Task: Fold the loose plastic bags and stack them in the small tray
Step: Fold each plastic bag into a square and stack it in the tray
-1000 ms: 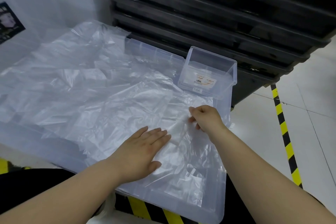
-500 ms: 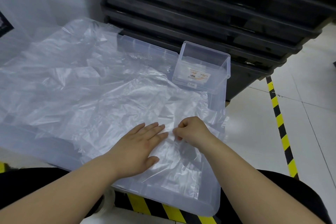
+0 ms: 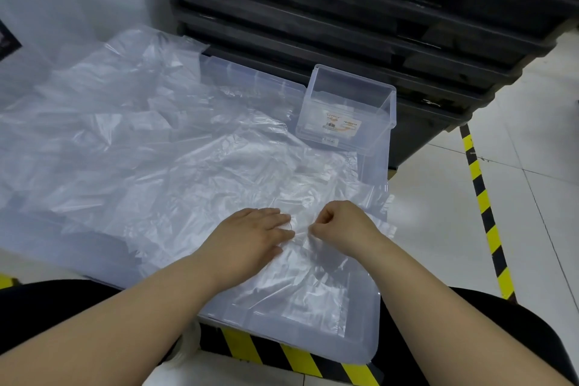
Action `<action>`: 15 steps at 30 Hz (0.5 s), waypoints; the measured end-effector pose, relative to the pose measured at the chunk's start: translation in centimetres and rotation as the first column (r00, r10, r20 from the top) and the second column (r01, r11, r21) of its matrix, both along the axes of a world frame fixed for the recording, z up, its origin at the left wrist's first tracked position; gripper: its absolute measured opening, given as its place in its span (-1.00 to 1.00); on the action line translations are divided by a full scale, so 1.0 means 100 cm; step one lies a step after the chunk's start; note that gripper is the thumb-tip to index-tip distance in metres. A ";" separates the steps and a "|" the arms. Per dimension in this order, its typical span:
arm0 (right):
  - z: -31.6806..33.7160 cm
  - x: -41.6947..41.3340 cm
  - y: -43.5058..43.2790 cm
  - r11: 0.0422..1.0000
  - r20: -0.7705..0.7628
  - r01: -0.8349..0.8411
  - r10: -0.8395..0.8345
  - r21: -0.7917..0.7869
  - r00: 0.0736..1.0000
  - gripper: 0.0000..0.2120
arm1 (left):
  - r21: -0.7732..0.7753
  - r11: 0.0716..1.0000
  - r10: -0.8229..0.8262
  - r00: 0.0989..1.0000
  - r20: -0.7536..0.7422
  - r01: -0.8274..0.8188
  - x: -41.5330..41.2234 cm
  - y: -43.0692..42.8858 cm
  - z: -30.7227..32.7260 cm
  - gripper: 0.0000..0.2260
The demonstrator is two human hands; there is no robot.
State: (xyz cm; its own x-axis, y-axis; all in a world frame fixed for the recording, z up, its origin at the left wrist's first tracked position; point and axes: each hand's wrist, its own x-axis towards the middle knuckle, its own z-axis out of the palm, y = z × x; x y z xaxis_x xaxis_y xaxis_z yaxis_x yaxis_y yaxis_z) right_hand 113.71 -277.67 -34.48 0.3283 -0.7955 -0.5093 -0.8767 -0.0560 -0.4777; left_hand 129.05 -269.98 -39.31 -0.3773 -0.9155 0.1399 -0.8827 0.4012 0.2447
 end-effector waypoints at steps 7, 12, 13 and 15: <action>-0.011 0.001 0.029 0.720 -0.252 -0.427 0.345 -0.547 0.904 -0.53 | -0.018 0.996 0.085 0.989 -0.117 -0.088 -0.008 -0.011 0.001 -0.69; -0.016 0.004 0.035 0.619 -0.315 -0.495 0.385 -0.609 0.868 -0.59 | -0.027 0.993 0.108 0.983 -0.151 -0.113 -0.008 -0.012 0.002 -0.70; -0.018 0.004 0.035 0.616 -0.305 -0.498 0.397 -0.611 0.866 -0.62 | -0.020 0.993 0.113 0.980 -0.161 -0.118 -0.008 -0.012 0.001 -0.70; -0.021 0.005 0.032 0.615 -0.261 -0.467 0.397 -0.636 0.880 -0.69 | -0.004 0.992 0.119 0.975 -0.186 -0.122 -0.007 -0.012 -0.001 -0.70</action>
